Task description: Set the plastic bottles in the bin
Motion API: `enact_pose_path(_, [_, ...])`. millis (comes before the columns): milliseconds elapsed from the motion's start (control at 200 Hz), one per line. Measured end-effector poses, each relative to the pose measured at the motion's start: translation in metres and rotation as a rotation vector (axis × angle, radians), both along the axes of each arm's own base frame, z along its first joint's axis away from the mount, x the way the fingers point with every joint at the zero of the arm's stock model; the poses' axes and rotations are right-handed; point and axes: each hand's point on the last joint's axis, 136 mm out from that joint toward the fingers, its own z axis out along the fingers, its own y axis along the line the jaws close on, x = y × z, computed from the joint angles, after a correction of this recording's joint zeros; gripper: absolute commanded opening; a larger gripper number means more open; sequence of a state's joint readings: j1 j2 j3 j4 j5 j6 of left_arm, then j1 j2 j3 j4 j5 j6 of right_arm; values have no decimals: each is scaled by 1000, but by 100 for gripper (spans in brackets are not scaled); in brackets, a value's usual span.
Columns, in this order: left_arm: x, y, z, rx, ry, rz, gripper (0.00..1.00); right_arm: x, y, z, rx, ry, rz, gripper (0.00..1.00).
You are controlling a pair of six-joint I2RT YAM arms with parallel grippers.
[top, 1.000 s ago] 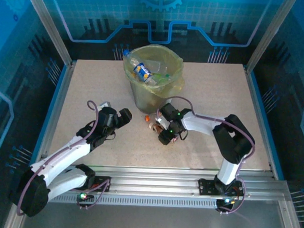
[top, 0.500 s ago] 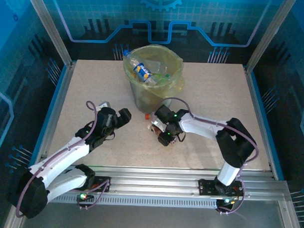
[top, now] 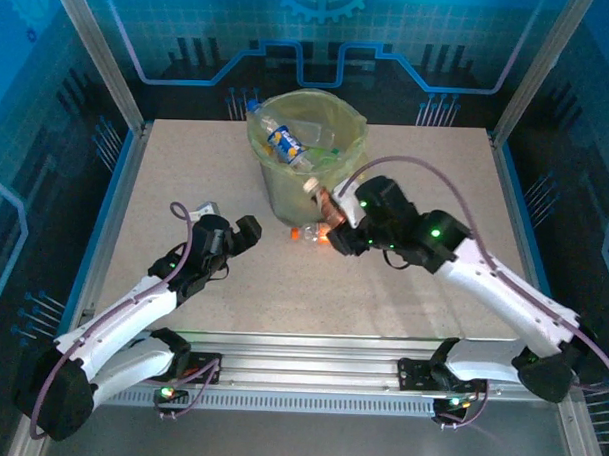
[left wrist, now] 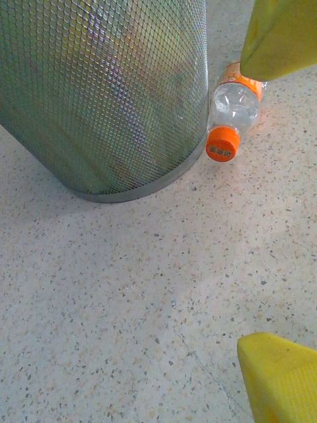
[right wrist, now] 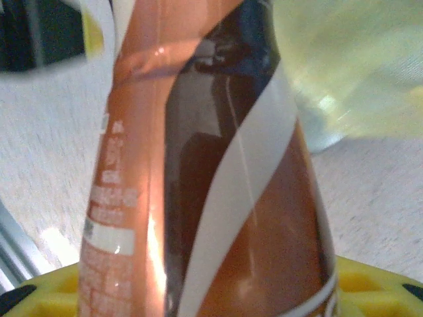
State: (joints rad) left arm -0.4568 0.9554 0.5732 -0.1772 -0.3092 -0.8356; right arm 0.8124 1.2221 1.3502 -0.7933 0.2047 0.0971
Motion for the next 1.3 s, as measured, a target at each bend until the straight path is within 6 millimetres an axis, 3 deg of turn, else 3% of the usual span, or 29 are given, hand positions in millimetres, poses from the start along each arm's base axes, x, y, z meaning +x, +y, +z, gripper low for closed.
enact_pose_path(85, [0, 0, 0, 3, -1, -2, 99, 7, -7, 47, 84, -80, -62, 47])
enact_pose_path(210, [0, 0, 1, 4, -4, -4, 99, 21, -16, 95, 178, -162, -139, 48])
enact_pose_path(345, [1, 0, -1, 5, 0, -3, 99, 48, -22, 130, 261, -213, -230, 48])
enact_pose_path(445, [2, -1, -1, 6, 1, -3, 99, 78, -22, 142, 303, -229, -305, 48])
enact_pose_path(630, [3, -2, 0, 0, -6, -6, 99, 130, -8, 126, 312, -194, -405, 47])
enact_pose_path(845, [4, -2, 1, -2, -12, -7, 99, 178, 5, 100, 311, -145, -498, 47])
enact_pose_path(1125, [3, -3, 1, 7, -13, -20, 99, 213, 20, 71, 281, -105, -561, 49])
enact_pose_path(1300, [3, -3, 1, 7, -13, -22, 99, 219, 18, 49, 232, -74, -598, 51])
